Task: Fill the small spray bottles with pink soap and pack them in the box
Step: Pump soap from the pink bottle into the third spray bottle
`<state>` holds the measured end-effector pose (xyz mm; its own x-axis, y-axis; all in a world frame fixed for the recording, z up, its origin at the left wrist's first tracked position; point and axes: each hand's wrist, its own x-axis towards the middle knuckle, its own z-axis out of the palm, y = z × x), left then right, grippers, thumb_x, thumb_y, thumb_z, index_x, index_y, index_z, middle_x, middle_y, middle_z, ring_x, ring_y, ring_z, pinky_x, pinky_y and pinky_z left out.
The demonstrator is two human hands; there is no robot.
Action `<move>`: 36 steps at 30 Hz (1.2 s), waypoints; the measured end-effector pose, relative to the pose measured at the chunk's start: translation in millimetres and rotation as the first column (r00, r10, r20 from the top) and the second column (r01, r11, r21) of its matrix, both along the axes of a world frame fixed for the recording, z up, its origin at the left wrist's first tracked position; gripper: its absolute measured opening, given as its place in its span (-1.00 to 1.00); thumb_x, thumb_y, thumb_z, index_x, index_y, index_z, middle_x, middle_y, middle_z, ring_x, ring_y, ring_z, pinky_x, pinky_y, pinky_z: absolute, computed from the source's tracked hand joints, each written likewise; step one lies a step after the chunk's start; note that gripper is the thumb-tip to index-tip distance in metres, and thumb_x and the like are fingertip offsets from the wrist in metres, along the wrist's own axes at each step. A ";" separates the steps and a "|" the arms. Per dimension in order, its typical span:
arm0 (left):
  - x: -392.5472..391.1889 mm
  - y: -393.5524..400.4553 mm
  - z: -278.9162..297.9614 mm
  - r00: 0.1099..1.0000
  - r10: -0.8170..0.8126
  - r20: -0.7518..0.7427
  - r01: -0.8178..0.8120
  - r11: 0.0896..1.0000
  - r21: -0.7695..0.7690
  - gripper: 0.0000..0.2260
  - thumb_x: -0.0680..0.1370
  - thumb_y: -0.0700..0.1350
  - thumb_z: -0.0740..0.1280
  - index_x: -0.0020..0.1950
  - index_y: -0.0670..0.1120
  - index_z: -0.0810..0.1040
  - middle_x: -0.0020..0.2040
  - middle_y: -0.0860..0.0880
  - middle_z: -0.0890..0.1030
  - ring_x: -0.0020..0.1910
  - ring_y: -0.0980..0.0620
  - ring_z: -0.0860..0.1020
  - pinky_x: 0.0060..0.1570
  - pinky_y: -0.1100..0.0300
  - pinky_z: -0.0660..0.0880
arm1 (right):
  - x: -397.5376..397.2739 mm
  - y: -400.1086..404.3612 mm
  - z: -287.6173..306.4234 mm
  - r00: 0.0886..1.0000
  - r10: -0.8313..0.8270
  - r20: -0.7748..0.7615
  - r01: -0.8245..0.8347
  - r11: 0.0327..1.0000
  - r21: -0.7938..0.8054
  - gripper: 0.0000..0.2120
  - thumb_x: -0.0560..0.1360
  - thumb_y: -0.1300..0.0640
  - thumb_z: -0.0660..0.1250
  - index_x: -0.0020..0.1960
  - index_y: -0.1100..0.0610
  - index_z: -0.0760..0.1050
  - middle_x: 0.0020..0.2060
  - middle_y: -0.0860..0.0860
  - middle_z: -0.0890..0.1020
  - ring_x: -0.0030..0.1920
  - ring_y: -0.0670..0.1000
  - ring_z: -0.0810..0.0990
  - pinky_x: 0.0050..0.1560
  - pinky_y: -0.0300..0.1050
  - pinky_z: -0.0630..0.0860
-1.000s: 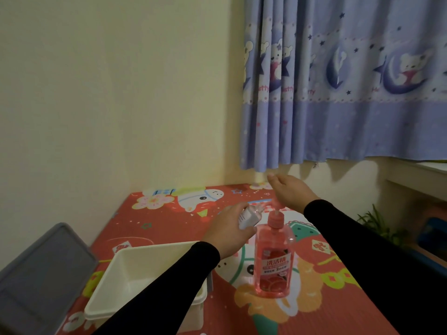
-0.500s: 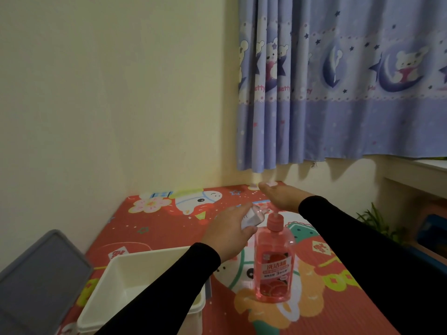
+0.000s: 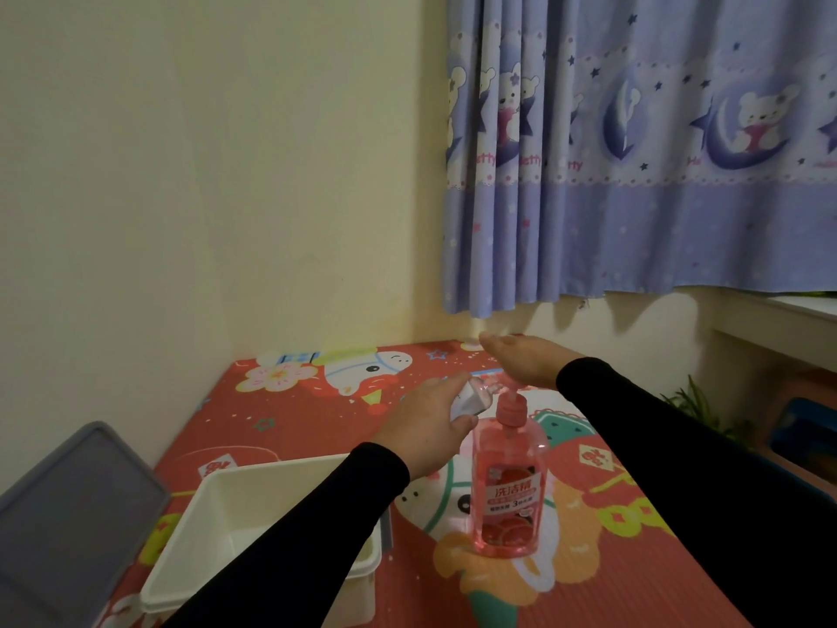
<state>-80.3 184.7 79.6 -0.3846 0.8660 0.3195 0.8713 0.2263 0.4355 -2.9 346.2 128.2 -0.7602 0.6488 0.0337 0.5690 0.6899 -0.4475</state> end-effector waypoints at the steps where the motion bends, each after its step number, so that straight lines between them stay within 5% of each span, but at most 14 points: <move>1: 0.6 -0.2 0.7 1.000 0.001 -0.008 -0.001 1.000 -0.006 -0.51 0.62 0.02 0.22 0.53 0.04 0.18 0.43 -0.07 0.36 0.39 -0.06 0.34 0.25 0.16 0.27 | -0.8 1.4 -0.8 1.000 -0.009 -0.001 0.009 1.000 0.014 -0.41 0.60 -0.22 -0.15 0.45 0.05 0.34 0.42 0.15 0.40 0.39 0.16 0.37 0.39 0.06 0.27; 5: 1.6 -0.5 -5.8 1.000 0.002 -0.011 -0.002 1.000 -0.027 -0.53 0.63 0.02 0.21 0.52 0.04 0.20 0.44 -0.07 0.35 0.41 -0.06 0.31 0.29 0.12 0.27 | -1.3 -4.4 -9.0 1.000 0.019 -0.001 -0.019 0.999 -0.034 -0.53 0.68 0.00 -0.06 0.45 0.28 0.26 0.39 0.27 0.37 0.39 0.25 0.34 0.40 0.10 0.26; 10: 2.5 -1.6 -13.9 1.000 0.011 -0.013 -0.012 0.999 -0.046 -0.52 0.62 0.04 0.22 0.52 0.04 0.19 0.41 -0.07 0.38 0.38 -0.05 0.31 0.27 0.12 0.27 | -2.0 -4.9 -18.4 0.999 -0.019 0.042 0.019 1.000 -0.021 -0.64 0.67 0.14 -0.02 0.35 0.28 0.33 0.29 0.28 0.47 0.27 0.25 0.45 0.29 0.05 0.35; 14: 1.9 -2.0 -8.2 1.000 0.015 -0.009 -0.015 1.000 -0.020 -0.49 0.61 0.04 0.25 0.54 0.04 0.19 0.46 -0.06 0.34 0.44 -0.03 0.27 0.32 0.17 0.21 | -1.7 -2.6 -13.4 0.998 0.056 0.032 -0.057 0.998 0.035 -0.57 0.67 0.03 -0.06 0.47 0.13 0.26 0.39 0.17 0.42 0.35 0.16 0.41 0.37 0.00 0.32; 19: -1.4 -0.3 -1.2 0.999 0.028 -0.042 -0.027 0.999 0.030 -0.48 0.59 0.03 0.29 0.52 0.07 0.23 0.36 -0.03 0.43 0.34 -0.02 0.38 0.10 0.27 0.21 | -5.0 10.7 -10.2 0.996 0.087 0.035 -0.090 0.990 0.111 -0.46 0.59 -0.16 -0.12 0.46 0.00 0.30 0.41 0.09 0.42 0.37 0.12 0.39 0.38 0.04 0.31; 24: -0.9 0.1 -13.8 0.999 0.032 -0.009 -0.032 0.999 0.016 -0.49 0.59 0.04 0.28 0.52 0.07 0.23 0.44 -0.02 0.38 0.43 0.00 0.30 0.29 0.18 0.24 | -4.2 2.4 -22.6 0.988 0.076 0.132 -0.093 0.988 0.126 -0.58 0.68 0.04 -0.07 0.50 0.09 0.24 0.43 0.08 0.36 0.41 0.12 0.35 0.36 -0.15 0.22; 27: -0.1 -1.1 -15.9 1.000 0.023 -0.003 -0.023 1.000 0.006 -0.49 0.59 0.05 0.27 0.52 0.07 0.23 0.44 -0.01 0.38 0.43 0.01 0.28 0.31 0.18 0.23 | -2.9 1.4 -24.3 0.996 0.049 0.074 -0.056 0.993 0.099 -0.60 0.66 0.12 -0.03 0.48 0.13 0.24 0.42 0.16 0.37 0.36 0.16 0.40 0.32 -0.08 0.28; 36: 1.1 -2.0 -0.8 1.000 0.012 -0.027 -0.012 1.000 0.009 -0.49 0.61 0.03 0.26 0.54 0.06 0.20 0.45 -0.04 0.36 0.42 -0.01 0.31 0.29 0.20 0.23 | 1.2 2.1 -7.3 0.996 0.070 -0.056 -0.070 0.998 0.006 -0.51 0.65 -0.09 -0.08 0.43 0.09 0.37 0.43 0.11 0.39 0.38 0.13 0.39 0.37 0.02 0.30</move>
<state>-79.3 182.7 78.8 -0.3860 0.8586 0.3375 0.8799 0.2328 0.4142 -1.8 348.3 120.9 -0.8004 0.5941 0.0804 0.4934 0.7289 -0.4746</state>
